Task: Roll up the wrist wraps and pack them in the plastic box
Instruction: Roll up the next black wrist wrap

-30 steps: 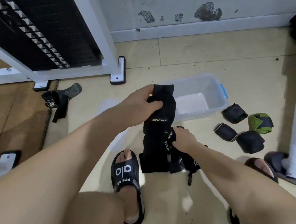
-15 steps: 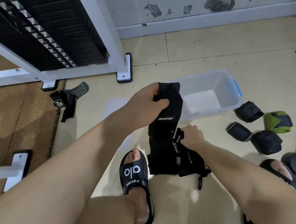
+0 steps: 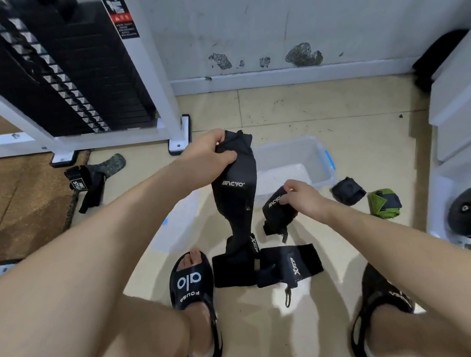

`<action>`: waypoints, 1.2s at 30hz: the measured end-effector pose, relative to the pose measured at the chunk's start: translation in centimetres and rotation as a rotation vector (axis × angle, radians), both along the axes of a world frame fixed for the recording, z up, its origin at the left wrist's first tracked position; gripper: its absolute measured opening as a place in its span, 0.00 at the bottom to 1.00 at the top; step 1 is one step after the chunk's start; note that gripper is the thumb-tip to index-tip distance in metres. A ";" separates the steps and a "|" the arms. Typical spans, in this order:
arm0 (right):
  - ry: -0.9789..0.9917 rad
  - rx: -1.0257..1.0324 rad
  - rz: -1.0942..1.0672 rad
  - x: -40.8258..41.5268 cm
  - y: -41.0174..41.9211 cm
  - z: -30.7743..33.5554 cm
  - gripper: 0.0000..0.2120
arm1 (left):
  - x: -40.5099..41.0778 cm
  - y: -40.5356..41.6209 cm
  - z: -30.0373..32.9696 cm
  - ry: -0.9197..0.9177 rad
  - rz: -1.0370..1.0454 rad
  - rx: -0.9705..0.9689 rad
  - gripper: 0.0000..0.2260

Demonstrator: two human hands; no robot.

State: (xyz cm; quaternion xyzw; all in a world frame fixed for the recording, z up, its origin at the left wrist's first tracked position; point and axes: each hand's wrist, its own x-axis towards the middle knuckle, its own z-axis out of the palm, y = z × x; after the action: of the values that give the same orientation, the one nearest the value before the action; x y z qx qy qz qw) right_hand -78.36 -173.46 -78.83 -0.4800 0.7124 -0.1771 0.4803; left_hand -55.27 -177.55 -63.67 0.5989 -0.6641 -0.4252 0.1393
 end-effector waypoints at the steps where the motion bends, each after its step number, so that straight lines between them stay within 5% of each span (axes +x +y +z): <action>1: -0.044 -0.012 -0.008 -0.4 0.3 2.1 0.07 | -0.2 0.3 0.6 0.015 0.006 -0.013 0.04; 8: -0.309 -0.092 0.007 -1.8 3.8 14.5 0.22 | -1.6 3.6 4.4 0.319 0.077 -0.055 0.03; 14: -0.480 -0.111 -0.032 -2.6 7.7 19.4 0.21 | -1.6 5.3 6.0 0.328 0.138 -0.149 0.08; 21: -0.551 -0.109 -0.066 -2.0 9.1 22.3 0.14 | -1.7 6.1 6.1 0.360 0.065 -0.206 0.27; 27: -0.647 -0.141 -0.050 -2.7 8.8 23.6 0.20 | -3.8 6.0 6.0 0.286 0.047 -0.211 0.13; 29: -0.653 -0.164 -0.053 -3.0 8.5 23.8 0.13 | -4.3 5.7 6.0 0.293 0.066 -0.162 0.14; 36: -0.716 -0.206 -0.035 -3.1 7.8 23.6 0.18 | -5.5 5.7 6.3 0.408 0.095 -0.138 0.22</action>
State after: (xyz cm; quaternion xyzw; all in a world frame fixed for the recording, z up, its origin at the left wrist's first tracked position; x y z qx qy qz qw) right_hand -81.50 -165.61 -55.22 -0.4214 0.4856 -0.4128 0.6451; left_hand -60.81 -171.85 -57.32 0.5203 -0.6206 -0.4841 0.3314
